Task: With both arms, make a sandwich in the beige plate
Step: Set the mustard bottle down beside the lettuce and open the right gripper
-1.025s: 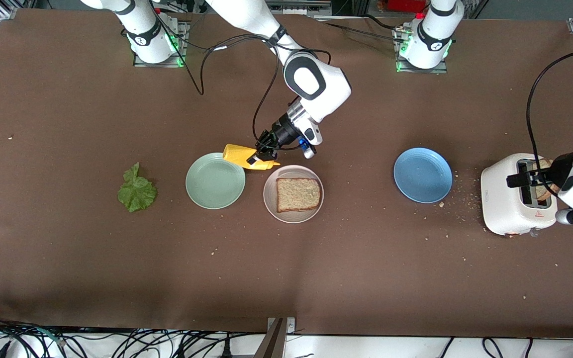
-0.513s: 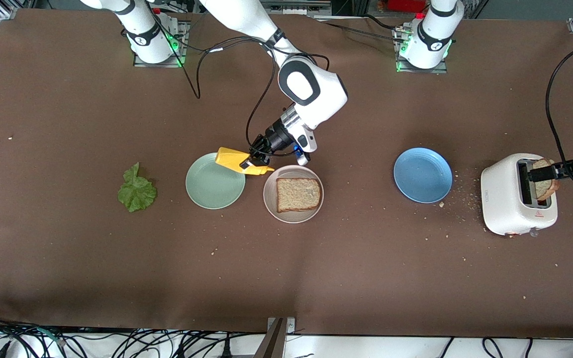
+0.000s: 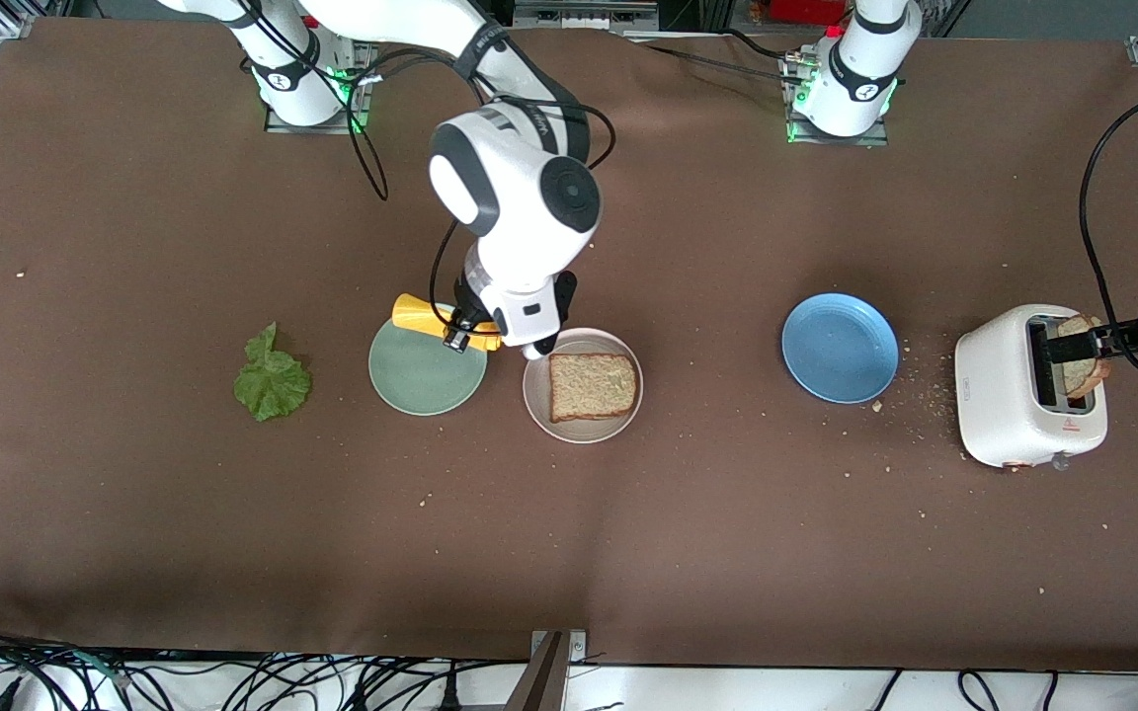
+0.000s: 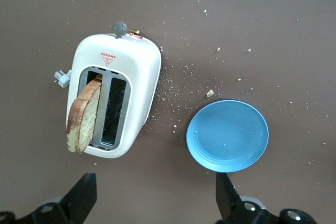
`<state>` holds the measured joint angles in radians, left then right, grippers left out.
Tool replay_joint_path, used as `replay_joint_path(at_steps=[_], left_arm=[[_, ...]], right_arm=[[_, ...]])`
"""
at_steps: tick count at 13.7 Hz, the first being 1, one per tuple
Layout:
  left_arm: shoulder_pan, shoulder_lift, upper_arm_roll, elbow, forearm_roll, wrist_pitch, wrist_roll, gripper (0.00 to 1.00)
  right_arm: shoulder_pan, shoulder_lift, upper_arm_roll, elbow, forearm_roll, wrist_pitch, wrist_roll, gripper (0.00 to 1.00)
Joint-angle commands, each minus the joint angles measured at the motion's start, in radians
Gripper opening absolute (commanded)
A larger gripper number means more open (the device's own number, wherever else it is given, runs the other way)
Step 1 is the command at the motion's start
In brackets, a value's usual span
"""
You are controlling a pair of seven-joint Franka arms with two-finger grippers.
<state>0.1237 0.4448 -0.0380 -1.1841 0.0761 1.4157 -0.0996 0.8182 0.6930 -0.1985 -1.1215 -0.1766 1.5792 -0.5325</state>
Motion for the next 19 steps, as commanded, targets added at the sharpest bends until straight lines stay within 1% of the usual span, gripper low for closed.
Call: replay_joint_path(at_steps=[1, 4, 6, 7, 10, 12, 14, 16, 17, 19], left_arm=[[0.001, -0.006, -0.003, -0.009, 0.014, 0.006, 0.015, 1.00], [-0.006, 0.002, -0.006, -0.009, 0.014, 0.006, 0.015, 1.00], [-0.003, 0.002, -0.006, -0.017, 0.013, 0.005, 0.015, 1.00], [-0.003, 0.002, -0.006, -0.022, 0.013, 0.005, 0.017, 1.00], [-0.003, 0.002, -0.006, -0.023, 0.013, 0.005, 0.017, 1.00], [-0.001, 0.003, -0.006, -0.026, 0.013, 0.005, 0.017, 1.00], [-0.004, 0.003, -0.006, -0.029, 0.013, 0.005, 0.017, 1.00], [-0.004, 0.003, -0.006, -0.034, 0.013, 0.005, 0.017, 1.00], [-0.004, 0.003, -0.006, -0.034, 0.013, 0.005, 0.017, 1.00], [-0.004, 0.005, -0.006, -0.032, 0.013, 0.008, 0.017, 1.00]], right_arm=[[-0.118, -0.039, 0.017, -0.011, 0.223, 0.027, -0.143, 0.00], [-0.267, -0.038, 0.019, -0.026, 0.463, 0.027, -0.349, 0.00], [-0.348, -0.040, 0.017, -0.075, 0.624, 0.022, -0.522, 0.00], [-0.387, -0.038, 0.017, -0.090, 0.684, 0.019, -0.587, 0.00], [-0.464, -0.038, 0.019, -0.148, 0.776, 0.021, -0.769, 0.00], [-0.513, -0.036, 0.017, -0.201, 0.870, 0.019, -0.903, 0.00], [-0.572, -0.027, 0.019, -0.253, 0.954, 0.018, -1.077, 0.00], [-0.640, -0.020, 0.019, -0.308, 1.035, -0.034, -1.242, 0.00], [-0.678, -0.012, 0.020, -0.323, 1.061, -0.072, -1.320, 0.00], [-0.740, 0.034, 0.021, -0.327, 1.100, -0.140, -1.464, 0.00]])
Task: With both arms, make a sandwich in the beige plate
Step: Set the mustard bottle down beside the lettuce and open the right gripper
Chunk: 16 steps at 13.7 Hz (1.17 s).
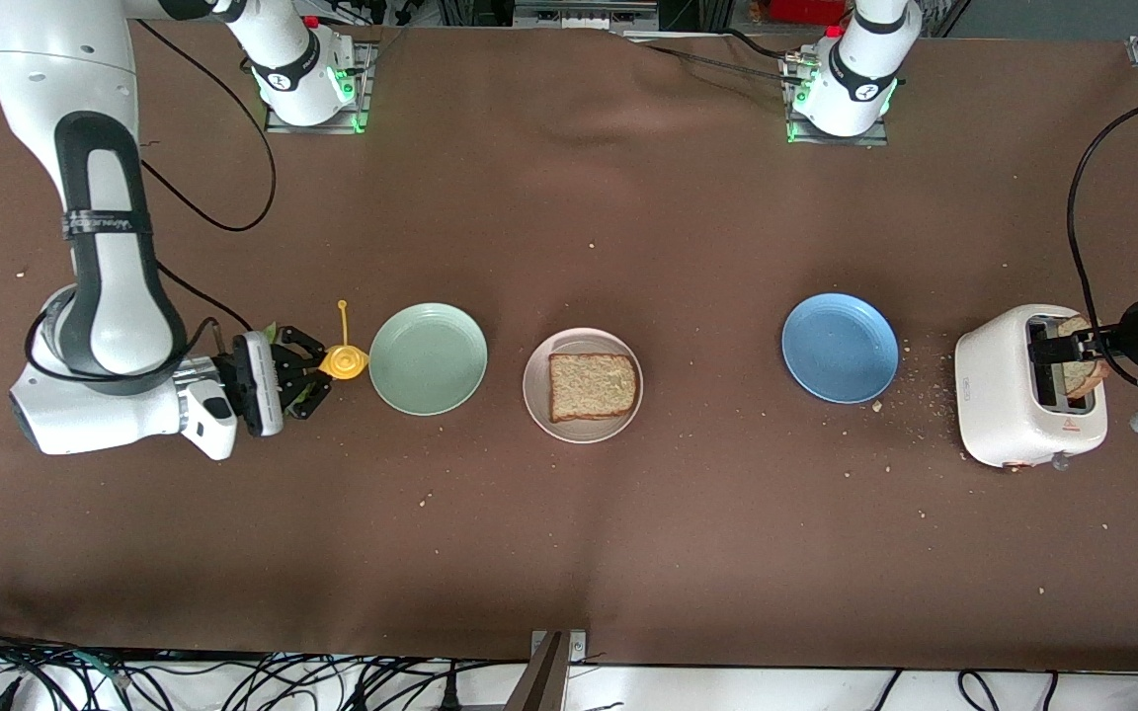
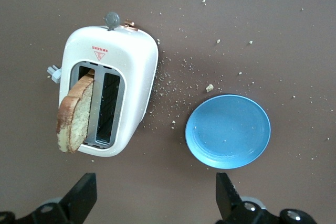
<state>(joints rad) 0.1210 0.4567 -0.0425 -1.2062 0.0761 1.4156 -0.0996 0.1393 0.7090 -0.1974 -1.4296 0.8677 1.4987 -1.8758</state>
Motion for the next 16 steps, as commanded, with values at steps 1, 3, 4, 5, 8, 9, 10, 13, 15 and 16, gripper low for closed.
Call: replay_joint_path(at_steps=[1, 3, 4, 5, 8, 9, 10, 13, 15, 16], left_arm=[[0.000, -0.006, -0.002, -0.010, 0.013, 0.008, 0.017, 1.00], [-0.001, -0.006, -0.002, -0.010, 0.013, 0.008, 0.017, 1.00], [0.002, -0.004, -0.002, -0.010, 0.013, 0.008, 0.017, 1.00], [0.002, -0.003, -0.002, -0.010, 0.013, 0.009, 0.017, 1.00], [0.002, -0.003, -0.002, -0.010, 0.013, 0.009, 0.017, 1.00], [0.002, -0.003, -0.002, -0.010, 0.013, 0.009, 0.017, 1.00], [0.000, -0.003, -0.002, -0.010, 0.013, 0.009, 0.017, 1.00], [0.000, -0.003, -0.002, -0.010, 0.013, 0.009, 0.017, 1.00], [0.000, -0.003, -0.002, -0.010, 0.013, 0.009, 0.017, 1.00], [0.002, -0.003, -0.002, -0.010, 0.013, 0.009, 0.017, 1.00]], right_arm=[[-0.082, 0.052, 0.019, -0.017, 0.088, -0.077, -0.176, 0.00], [-0.098, 0.104, 0.019, -0.018, 0.128, -0.094, -0.302, 0.00], [-0.105, 0.127, 0.019, -0.018, 0.128, -0.095, -0.357, 0.00], [-0.116, 0.156, 0.021, -0.018, 0.131, -0.113, -0.396, 0.00], [-0.128, 0.172, 0.021, -0.018, 0.145, -0.152, -0.411, 0.20], [-0.129, 0.173, 0.019, -0.020, 0.145, -0.163, -0.399, 0.65], [-0.130, 0.175, 0.019, -0.023, 0.143, -0.163, -0.395, 0.98], [-0.132, 0.173, 0.018, -0.023, 0.134, -0.164, -0.388, 1.00], [-0.136, 0.158, 0.000, -0.012, 0.090, -0.164, -0.323, 1.00], [-0.136, 0.144, -0.013, -0.008, 0.048, -0.163, -0.280, 1.00]])
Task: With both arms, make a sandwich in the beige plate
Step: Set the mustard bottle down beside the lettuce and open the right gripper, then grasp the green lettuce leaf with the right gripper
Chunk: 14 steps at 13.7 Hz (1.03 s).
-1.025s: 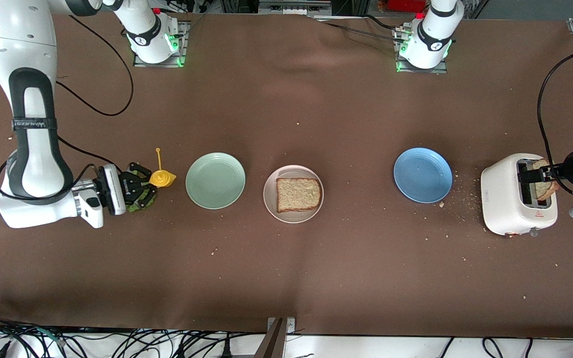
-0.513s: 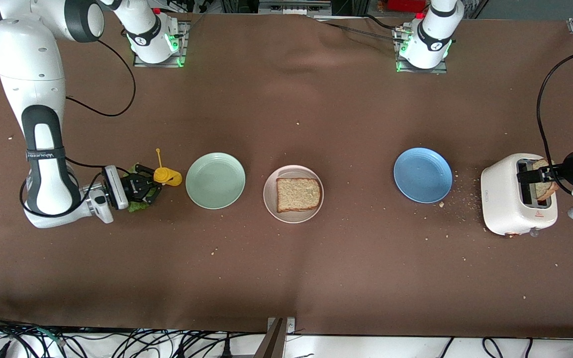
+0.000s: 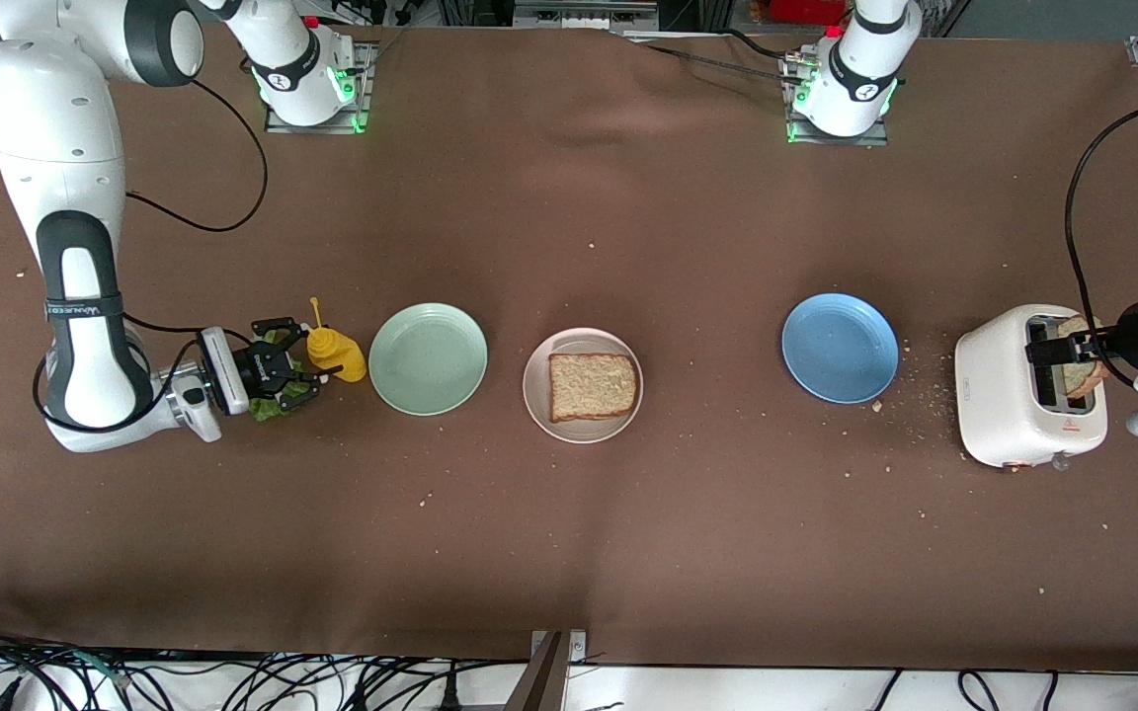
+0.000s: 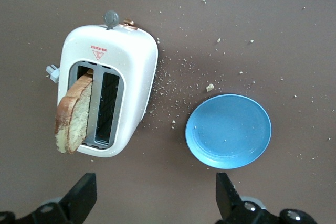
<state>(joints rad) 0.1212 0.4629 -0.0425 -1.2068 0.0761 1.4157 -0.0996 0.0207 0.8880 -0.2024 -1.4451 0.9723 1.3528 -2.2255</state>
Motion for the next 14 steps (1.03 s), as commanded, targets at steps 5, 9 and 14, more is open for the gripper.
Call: replay_joint_path(at_steps=[5, 9, 14], left_arm=[[0.000, -0.009, -0.002, -0.011, 0.013, 0.009, 0.015, 1.00], [-0.002, -0.009, -0.002, -0.016, 0.013, 0.008, 0.017, 1.00], [-0.002, -0.009, -0.004, -0.022, 0.013, 0.009, 0.017, 1.00]], right_arm=[[0.011, -0.096, -0.101, 0.041, -0.196, 0.014, 0.413, 1.00], [0.088, -0.156, -0.114, 0.046, -0.482, 0.182, 0.726, 0.99], [0.169, -0.156, -0.114, -0.092, -0.636, 0.510, 0.908, 0.99]])
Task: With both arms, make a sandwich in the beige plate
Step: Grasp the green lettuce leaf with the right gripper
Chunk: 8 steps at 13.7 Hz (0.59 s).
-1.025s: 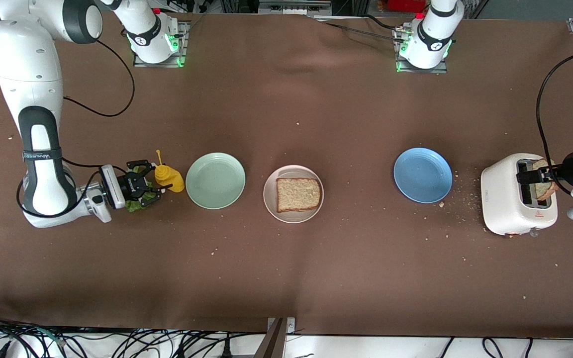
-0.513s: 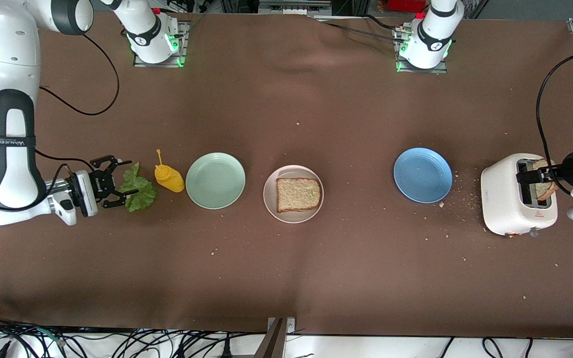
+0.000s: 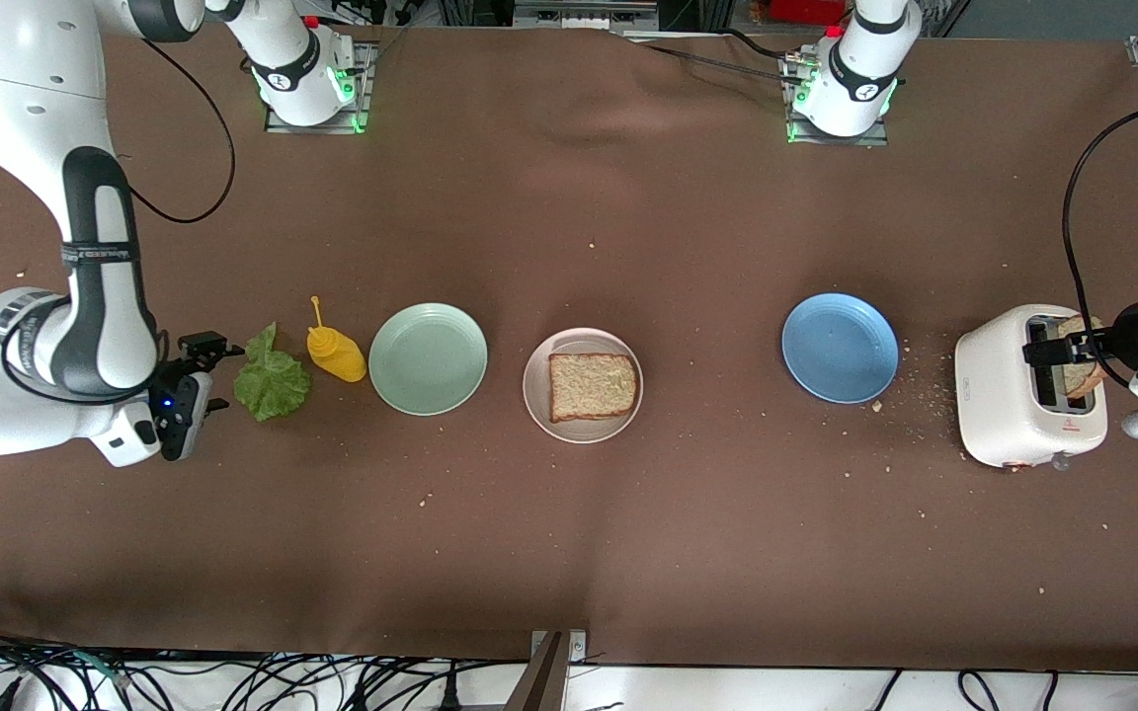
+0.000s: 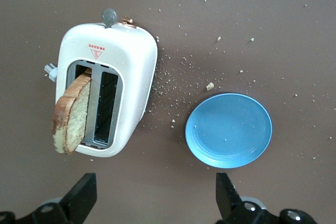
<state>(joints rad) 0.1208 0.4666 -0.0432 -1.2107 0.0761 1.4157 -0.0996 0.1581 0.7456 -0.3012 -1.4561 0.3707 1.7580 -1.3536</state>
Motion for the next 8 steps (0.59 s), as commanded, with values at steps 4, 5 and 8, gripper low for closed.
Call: replay_joint_path(at_steps=[4, 5, 8], left_arm=[[-0.001, -0.013, -0.003, -0.020, 0.013, 0.009, 0.017, 1.00], [-0.001, -0.013, -0.003, -0.020, 0.013, 0.009, 0.017, 1.00], [-0.001, -0.013, -0.003, -0.021, 0.013, 0.011, 0.017, 1.00]], right_arm=[[0.037, -0.012, -0.015, -0.147, -0.035, 0.196, 0.037, 0.96], [0.037, -0.012, -0.015, -0.158, -0.035, 0.202, 0.039, 0.84], [0.037, -0.006, -0.013, -0.181, -0.033, 0.196, 0.041, 0.01]])
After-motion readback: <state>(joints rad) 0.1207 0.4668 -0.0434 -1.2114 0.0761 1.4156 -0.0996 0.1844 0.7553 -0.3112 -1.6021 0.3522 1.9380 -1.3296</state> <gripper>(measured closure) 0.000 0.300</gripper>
